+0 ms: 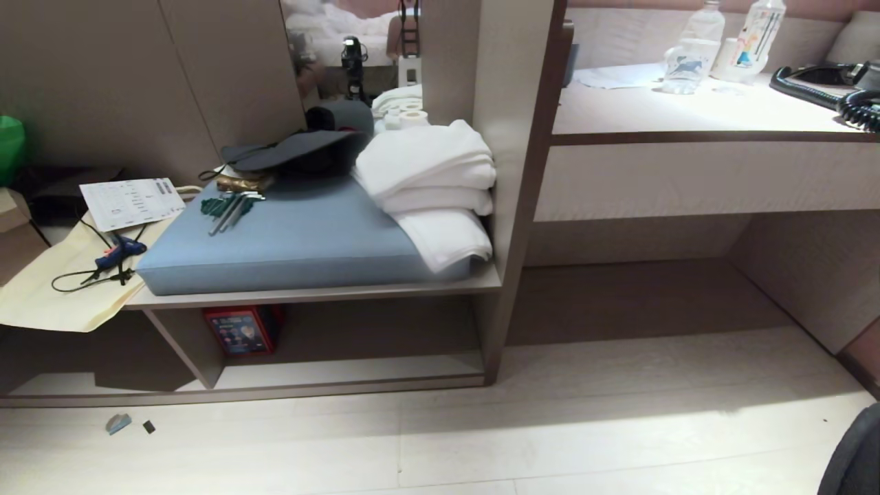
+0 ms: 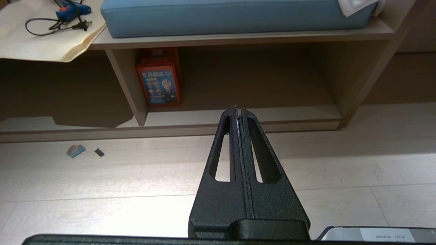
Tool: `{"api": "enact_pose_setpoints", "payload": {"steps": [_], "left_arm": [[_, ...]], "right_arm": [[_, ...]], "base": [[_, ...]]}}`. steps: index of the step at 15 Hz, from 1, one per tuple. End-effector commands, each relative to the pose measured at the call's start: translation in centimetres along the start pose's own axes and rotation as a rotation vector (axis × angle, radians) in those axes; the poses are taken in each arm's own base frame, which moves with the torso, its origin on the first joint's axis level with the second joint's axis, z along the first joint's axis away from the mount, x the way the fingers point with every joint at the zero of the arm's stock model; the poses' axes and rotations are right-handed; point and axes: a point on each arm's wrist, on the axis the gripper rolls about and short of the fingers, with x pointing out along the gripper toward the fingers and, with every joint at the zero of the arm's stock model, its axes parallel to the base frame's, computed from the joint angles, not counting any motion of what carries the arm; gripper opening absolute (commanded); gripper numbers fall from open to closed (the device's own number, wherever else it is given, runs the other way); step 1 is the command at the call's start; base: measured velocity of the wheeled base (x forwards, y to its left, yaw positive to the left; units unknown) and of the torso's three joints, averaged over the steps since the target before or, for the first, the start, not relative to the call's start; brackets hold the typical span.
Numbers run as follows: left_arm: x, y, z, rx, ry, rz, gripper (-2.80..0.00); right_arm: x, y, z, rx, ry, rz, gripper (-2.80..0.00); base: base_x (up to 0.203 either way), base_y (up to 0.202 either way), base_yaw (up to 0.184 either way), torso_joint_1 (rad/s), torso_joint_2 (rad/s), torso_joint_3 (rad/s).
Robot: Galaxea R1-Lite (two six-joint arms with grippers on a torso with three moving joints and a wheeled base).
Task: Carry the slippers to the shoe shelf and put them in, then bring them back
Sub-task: Place the slippers into the shoe cabinet
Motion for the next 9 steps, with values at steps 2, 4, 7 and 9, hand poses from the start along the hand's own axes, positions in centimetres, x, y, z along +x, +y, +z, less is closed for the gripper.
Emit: {"api": "enact_pose_setpoints", "payload": {"steps": [2, 4, 7, 9], "left_arm": [[0.01, 0.00, 0.01, 0.000, 0.000, 0.000, -2.80], [0.01, 0.00, 0.02, -0.002, -0.001, 0.000, -2.80], [0.00, 0.00, 0.01, -0.002, -0.001, 0.000, -2.80], [0.00, 0.00, 0.02, 0.000, -0.001, 0.000, -2.80]], "right_arm": [[0.01, 0.00, 0.01, 0.000, 0.001, 0.001, -2.80], [0.01, 0.00, 0.00, 0.000, 0.001, 0.001, -2.80], [0.01, 0.00, 0.01, 0.000, 0.001, 0.001, -2.80], [0.01, 0.00, 0.01, 0.000, 0.001, 0.001, -2.80]], "base": [[0.000, 0.000, 0.000, -0.004, 0.00, 0.199], [0.000, 0.000, 0.000, 0.000, 0.00, 0.205], [0.000, 0.000, 0.000, 0.003, 0.00, 0.202], [0.000, 0.000, 0.000, 0.004, 0.00, 0.201]]}}
